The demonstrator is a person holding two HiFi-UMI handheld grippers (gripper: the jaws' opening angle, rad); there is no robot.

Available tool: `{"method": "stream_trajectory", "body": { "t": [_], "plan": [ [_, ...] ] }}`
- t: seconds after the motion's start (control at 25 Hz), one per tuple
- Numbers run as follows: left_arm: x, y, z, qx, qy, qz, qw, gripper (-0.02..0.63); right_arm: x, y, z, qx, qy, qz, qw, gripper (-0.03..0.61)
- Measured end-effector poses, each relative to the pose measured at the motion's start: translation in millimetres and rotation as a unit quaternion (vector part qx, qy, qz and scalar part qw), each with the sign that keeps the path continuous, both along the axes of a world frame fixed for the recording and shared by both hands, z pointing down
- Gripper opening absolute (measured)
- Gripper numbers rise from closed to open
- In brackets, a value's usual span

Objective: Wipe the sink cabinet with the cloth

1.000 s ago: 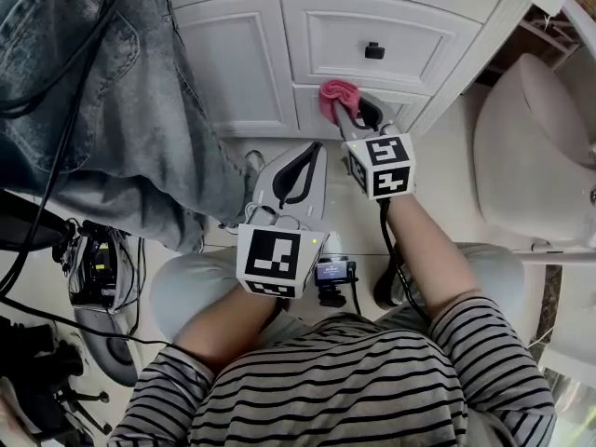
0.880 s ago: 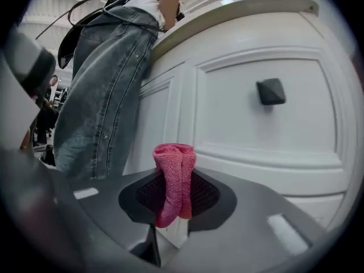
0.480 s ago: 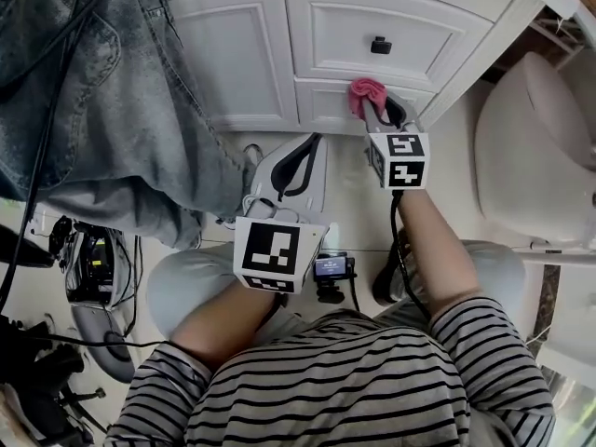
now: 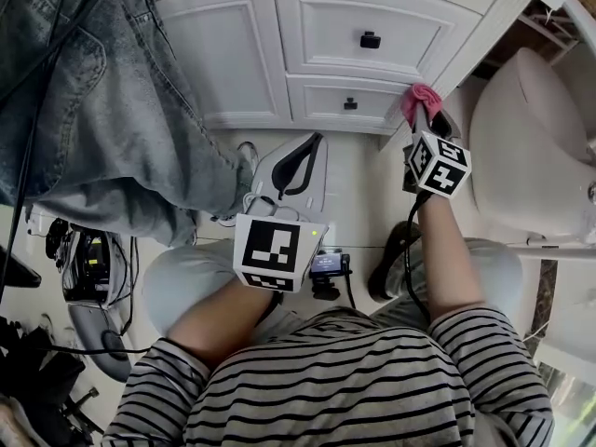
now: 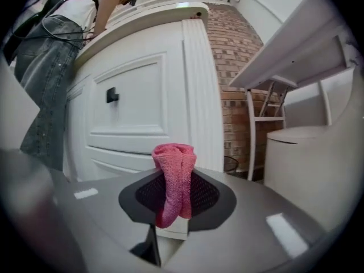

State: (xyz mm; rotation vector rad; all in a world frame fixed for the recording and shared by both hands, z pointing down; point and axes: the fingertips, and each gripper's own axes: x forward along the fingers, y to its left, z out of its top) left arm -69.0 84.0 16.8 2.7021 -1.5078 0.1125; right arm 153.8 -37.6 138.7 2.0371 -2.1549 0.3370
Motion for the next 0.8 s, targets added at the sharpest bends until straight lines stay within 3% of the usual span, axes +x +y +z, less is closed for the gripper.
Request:
{"method": "stream_trajectory", "body": {
  "t": [0.12, 0.24, 0.36, 0.52, 0.68, 0.8],
  "plan": [
    [-1.4, 1.0, -1.1, 0.002, 0.002, 0.0, 1.0, 0.0, -86.6, 1.7, 9.6, 0.008, 0.009, -0.102, 0.995, 0.091],
    [-3.9, -2.2, -2.0, -0.002, 0.006, -0.001, 1.0, 0.0, -175.0, -2.9, 27.1, 0.005, 0.039, -0.201, 0.979, 0.091],
    [-8.3, -6.3, -1.4, -0.009, 0.007, -0.004, 0.9999, 0.0, -229.3, -15.5, 52.6, -0.018, 0.063, -0.255, 0.965, 0.091],
    [-18.3, -10.5, 1.5, -0.011, 0.01, -0.014, 0.9998, 0.0, -232.7, -33.8, 72.8, -0.043, 0.085, -0.254, 0.963, 0.091],
    [-22.8, -12.4, 2.2, -0.016, 0.019, -0.016, 0.9996, 0.0, -183.2, -31.9, 71.2, -0.053, 0.068, -0.197, 0.977, 0.091],
    [-17.1, -14.7, 2.4, -0.008, 0.016, -0.013, 0.9998, 0.0, -159.2, -23.2, 65.5, -0.045, 0.071, -0.201, 0.976, 0.092]
  ]
}}
